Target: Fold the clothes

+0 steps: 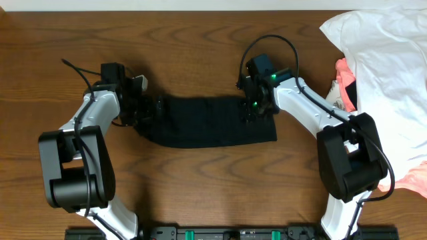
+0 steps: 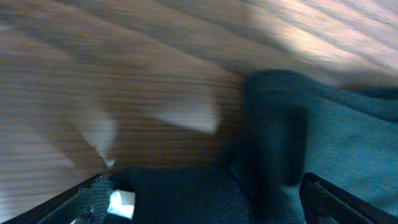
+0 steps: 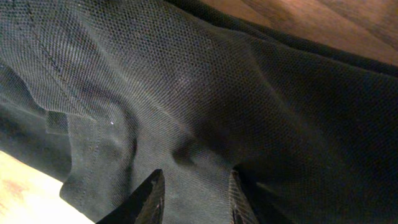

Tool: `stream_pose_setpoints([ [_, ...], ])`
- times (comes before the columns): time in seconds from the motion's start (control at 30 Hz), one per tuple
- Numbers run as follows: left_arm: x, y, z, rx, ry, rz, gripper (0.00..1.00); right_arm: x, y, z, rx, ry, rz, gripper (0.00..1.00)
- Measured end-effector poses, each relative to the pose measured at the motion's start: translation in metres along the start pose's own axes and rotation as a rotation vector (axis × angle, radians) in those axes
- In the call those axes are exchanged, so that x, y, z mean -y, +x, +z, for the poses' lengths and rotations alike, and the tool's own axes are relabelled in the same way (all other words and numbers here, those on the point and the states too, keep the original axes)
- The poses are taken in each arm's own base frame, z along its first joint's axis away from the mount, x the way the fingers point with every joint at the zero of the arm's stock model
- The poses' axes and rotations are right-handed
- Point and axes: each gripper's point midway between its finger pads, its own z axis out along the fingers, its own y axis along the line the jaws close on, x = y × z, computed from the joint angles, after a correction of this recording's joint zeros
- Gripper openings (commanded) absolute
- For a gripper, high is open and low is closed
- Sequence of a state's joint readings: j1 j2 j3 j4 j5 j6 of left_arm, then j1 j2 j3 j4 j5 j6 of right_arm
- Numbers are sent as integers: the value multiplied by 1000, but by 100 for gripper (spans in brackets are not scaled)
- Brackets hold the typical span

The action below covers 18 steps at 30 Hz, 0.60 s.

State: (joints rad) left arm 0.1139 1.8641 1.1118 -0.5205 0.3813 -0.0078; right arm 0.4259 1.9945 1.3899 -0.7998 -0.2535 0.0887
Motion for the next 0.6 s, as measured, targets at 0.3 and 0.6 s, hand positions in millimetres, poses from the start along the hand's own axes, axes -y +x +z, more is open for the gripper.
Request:
stream_pose_setpoints([
  [0.3,-31,-1,-3,14,-184,-42,98,0,0,0,0,0,0,32],
  [0.6,-31,-1,-3,15,-172,-49,98,0,0,0,0,0,0,33],
])
